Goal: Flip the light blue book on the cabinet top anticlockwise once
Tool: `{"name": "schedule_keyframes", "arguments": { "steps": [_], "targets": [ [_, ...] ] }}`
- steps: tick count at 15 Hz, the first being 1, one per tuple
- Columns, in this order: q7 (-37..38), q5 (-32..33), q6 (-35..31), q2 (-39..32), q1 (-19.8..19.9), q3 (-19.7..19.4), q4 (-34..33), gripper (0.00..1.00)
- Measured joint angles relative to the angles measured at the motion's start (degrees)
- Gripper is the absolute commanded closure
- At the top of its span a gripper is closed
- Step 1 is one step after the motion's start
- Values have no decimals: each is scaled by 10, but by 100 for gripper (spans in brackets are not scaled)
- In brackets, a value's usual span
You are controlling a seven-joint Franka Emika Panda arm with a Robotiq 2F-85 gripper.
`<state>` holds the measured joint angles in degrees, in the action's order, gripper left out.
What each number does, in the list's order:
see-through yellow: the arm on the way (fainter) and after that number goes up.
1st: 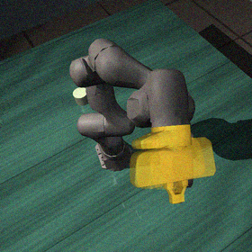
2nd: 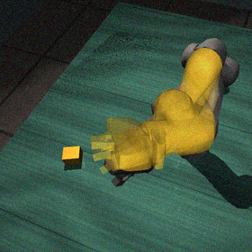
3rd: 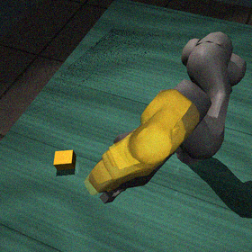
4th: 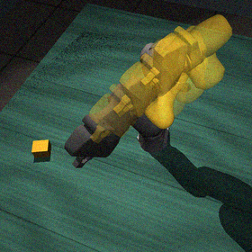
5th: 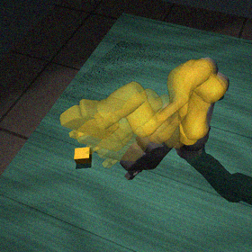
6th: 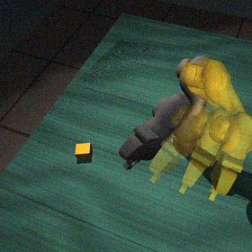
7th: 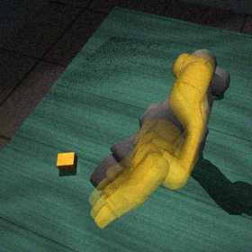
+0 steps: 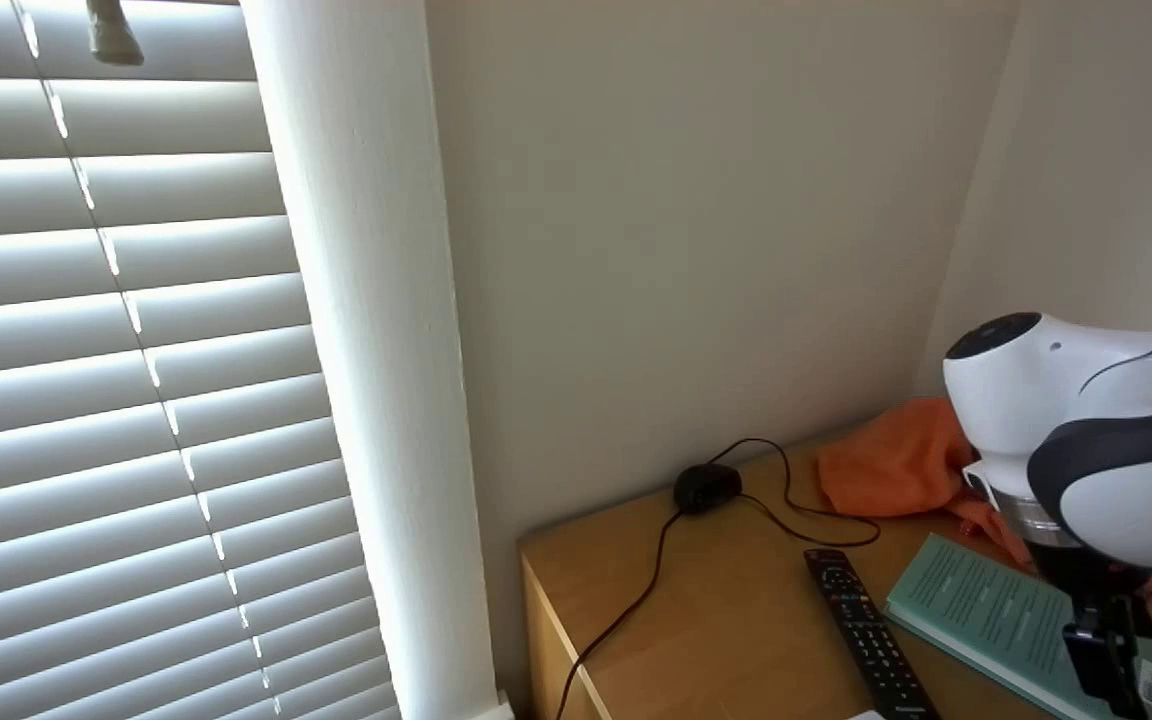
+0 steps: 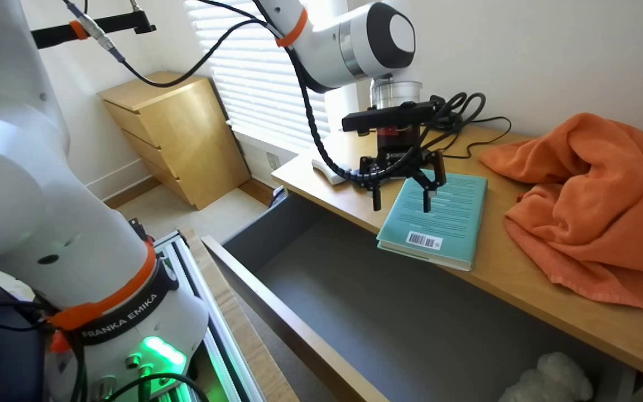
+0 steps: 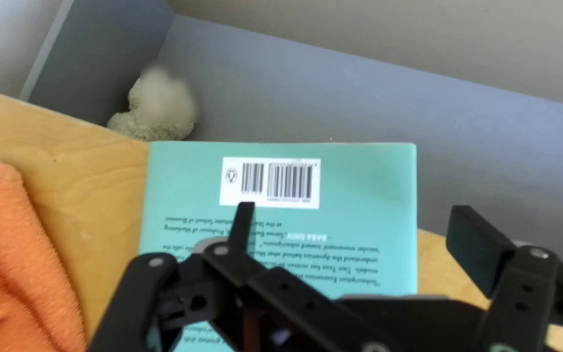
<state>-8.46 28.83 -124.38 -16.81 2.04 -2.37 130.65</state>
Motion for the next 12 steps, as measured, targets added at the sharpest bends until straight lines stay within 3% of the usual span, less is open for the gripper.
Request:
{"name": "schedule_keyframes", "arguments": {
  "steps": [7,12],
  "targets": [
    [-38,-48,-97,131,24,-8,47,0],
    [-56,-72,-120,184,29,-17,71,0]
  ]
}}
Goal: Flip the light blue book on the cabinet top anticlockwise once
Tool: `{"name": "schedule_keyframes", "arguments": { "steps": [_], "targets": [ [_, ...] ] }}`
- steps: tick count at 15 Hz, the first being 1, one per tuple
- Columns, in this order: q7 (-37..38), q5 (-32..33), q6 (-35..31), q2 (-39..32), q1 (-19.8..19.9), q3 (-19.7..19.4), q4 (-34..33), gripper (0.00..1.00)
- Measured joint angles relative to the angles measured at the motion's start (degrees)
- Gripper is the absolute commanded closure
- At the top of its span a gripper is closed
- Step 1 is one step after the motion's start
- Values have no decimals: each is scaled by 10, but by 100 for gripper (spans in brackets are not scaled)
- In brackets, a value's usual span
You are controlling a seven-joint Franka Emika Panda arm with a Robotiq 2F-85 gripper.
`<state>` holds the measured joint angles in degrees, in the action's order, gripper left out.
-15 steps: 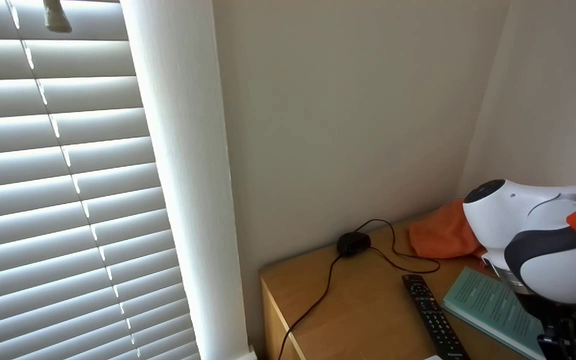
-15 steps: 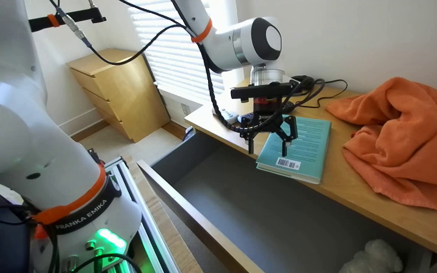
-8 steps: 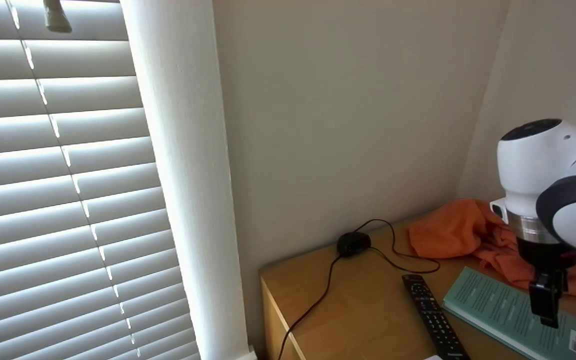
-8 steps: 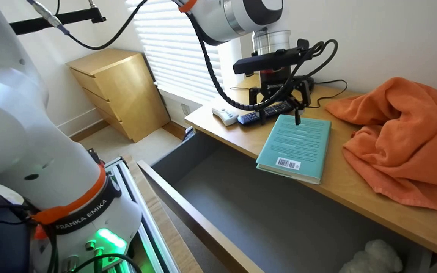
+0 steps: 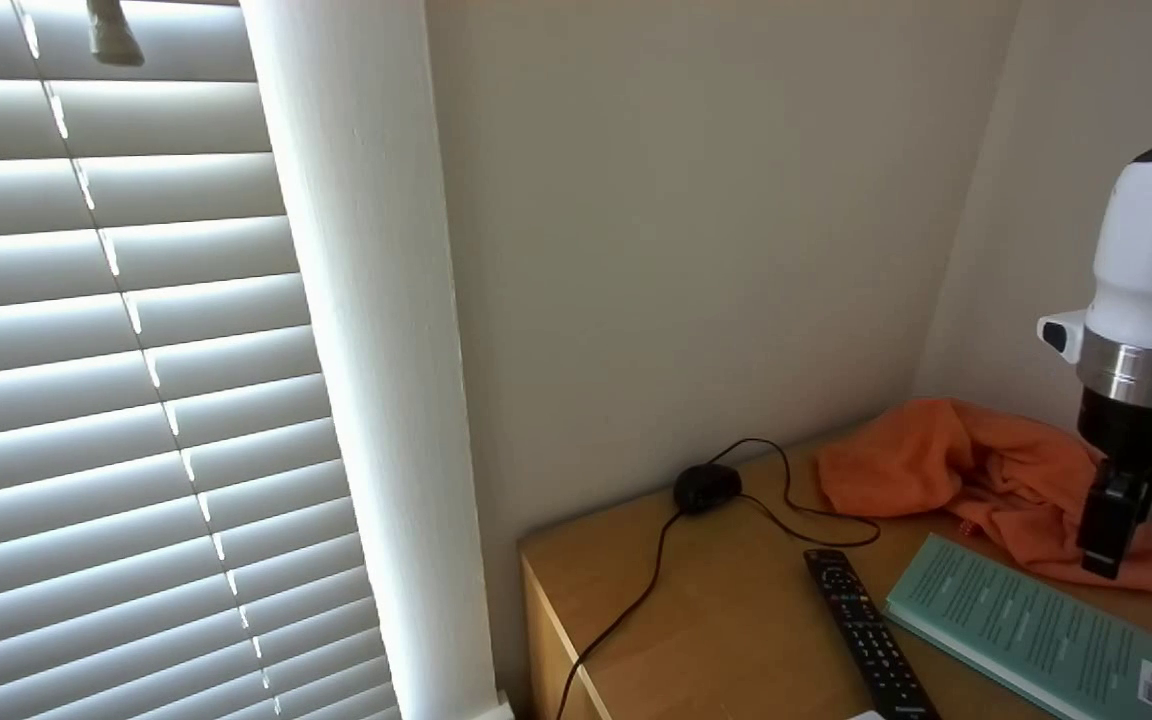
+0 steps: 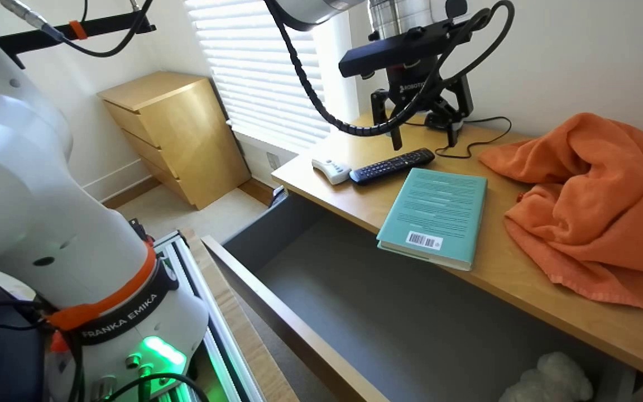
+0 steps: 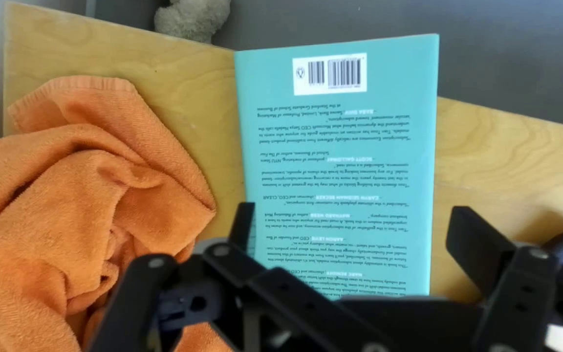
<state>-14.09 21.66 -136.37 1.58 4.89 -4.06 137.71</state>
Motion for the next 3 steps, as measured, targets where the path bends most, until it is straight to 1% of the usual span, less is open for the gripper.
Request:
{"name": "schedule_keyframes", "arguments": {
  "steps": [3],
  "targets": [
    [-12,-13,-8,16,1,-3,9,0]
  ]
}}
